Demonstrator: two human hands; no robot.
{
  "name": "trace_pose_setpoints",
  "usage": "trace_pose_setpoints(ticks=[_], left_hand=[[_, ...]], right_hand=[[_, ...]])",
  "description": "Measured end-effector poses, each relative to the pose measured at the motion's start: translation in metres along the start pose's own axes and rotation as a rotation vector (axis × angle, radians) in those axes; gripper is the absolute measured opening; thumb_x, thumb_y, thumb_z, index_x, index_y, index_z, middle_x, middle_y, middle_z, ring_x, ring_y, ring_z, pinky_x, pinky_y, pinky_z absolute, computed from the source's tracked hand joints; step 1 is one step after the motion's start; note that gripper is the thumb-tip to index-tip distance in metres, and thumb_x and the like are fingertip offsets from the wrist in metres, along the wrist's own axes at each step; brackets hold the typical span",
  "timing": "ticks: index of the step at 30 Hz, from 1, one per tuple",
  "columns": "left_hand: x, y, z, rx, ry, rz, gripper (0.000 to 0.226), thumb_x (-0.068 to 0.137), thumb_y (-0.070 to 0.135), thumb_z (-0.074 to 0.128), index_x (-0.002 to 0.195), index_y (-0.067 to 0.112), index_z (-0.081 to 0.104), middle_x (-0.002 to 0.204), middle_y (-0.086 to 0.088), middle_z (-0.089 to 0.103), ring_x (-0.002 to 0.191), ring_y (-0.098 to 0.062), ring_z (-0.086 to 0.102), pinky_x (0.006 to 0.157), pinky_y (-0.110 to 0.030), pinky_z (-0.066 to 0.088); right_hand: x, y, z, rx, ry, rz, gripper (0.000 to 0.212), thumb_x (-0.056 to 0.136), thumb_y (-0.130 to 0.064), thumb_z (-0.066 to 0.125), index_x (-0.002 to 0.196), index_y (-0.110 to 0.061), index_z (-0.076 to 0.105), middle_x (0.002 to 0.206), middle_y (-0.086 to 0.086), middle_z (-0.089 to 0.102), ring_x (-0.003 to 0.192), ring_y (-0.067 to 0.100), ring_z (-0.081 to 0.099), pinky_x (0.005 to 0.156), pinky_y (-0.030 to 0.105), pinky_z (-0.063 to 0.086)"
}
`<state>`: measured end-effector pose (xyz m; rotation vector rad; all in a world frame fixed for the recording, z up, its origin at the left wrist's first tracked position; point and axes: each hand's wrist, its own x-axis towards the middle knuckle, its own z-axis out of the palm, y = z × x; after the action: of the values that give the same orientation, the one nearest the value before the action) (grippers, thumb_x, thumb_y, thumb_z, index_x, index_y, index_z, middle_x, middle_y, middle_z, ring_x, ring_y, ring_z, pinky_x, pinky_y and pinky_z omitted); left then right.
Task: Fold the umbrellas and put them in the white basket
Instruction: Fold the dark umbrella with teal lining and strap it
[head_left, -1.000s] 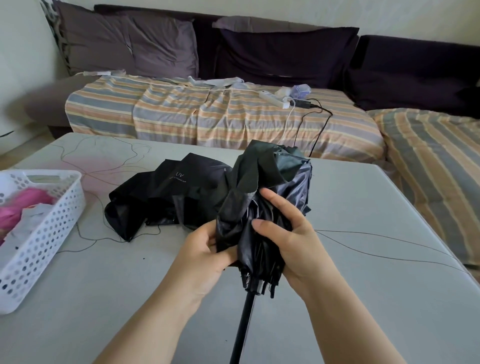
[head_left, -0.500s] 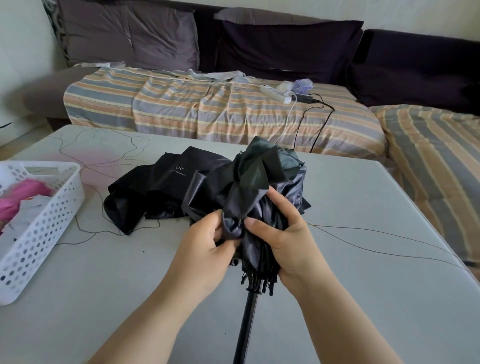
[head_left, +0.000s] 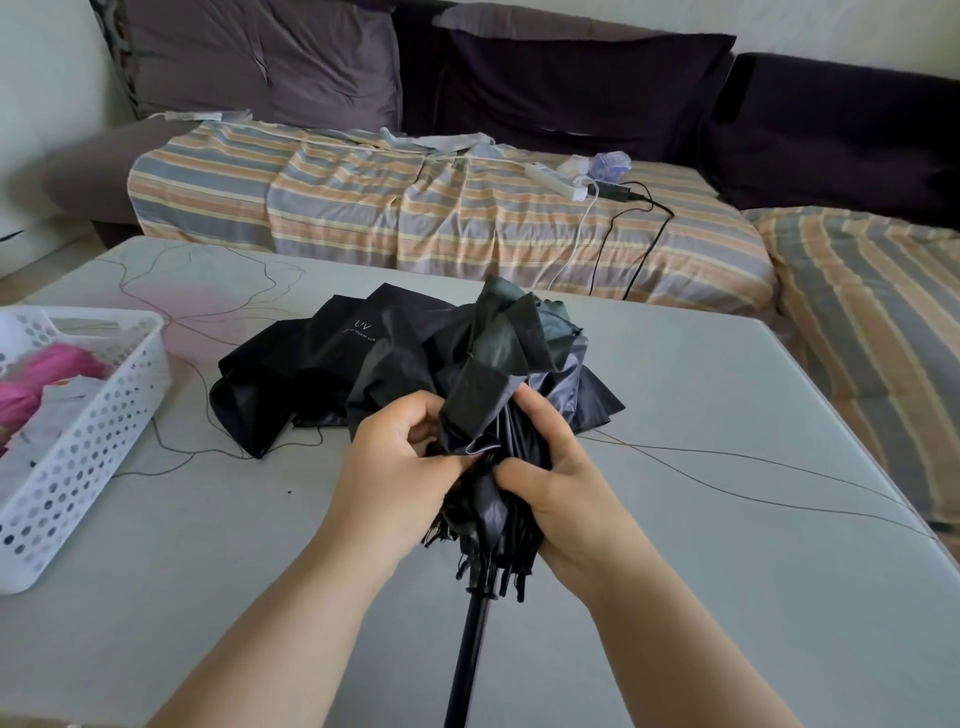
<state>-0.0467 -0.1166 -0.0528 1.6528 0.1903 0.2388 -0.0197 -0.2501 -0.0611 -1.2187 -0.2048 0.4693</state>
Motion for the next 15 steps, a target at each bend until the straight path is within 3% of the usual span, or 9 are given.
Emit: trace_pose_setpoints(ticks=[8,11,15], left_hand=[[0.001,0.007,-0.003,0.043,-0.086,0.022,0.032,0.07,-0.008,0.069,0.074,0.023,0.068,0.073,0.001,0.072,0.069,-0.013,0.068,0.062,-0.028,0.054],[0.003,0.006,-0.005,0.048,-0.111,-0.019,0.027,0.076,-0.005,0.067,0.081,0.022,0.069,0.077,0.0,0.073,0.076,-0.015,0.07,0.072,-0.031,0.057],[0.004,0.0,-0.004,-0.063,-0.154,-0.175,0.025,0.092,0.005,0.051,0.099,0.024,0.066,0.087,0.003,0.074,0.086,-0.013,0.07,0.078,-0.032,0.053]], right_hand=[[0.0,-0.002,-0.005,0.09,-0.228,0.043,0.08,0.065,0.007,0.061,0.135,-0.029,0.046,0.106,0.01,0.067,0.094,0.025,0.064,0.085,0.039,0.054],[-0.001,0.002,0.005,0.086,-0.113,0.032,0.075,0.064,0.003,0.081,0.127,-0.024,0.051,0.109,0.011,0.07,0.099,0.026,0.068,0.087,0.038,0.055],[0.003,0.008,0.008,0.138,0.121,-0.011,0.049,0.069,0.0,0.074,0.11,-0.018,0.055,0.093,0.008,0.072,0.083,0.026,0.071,0.071,0.038,0.059]])
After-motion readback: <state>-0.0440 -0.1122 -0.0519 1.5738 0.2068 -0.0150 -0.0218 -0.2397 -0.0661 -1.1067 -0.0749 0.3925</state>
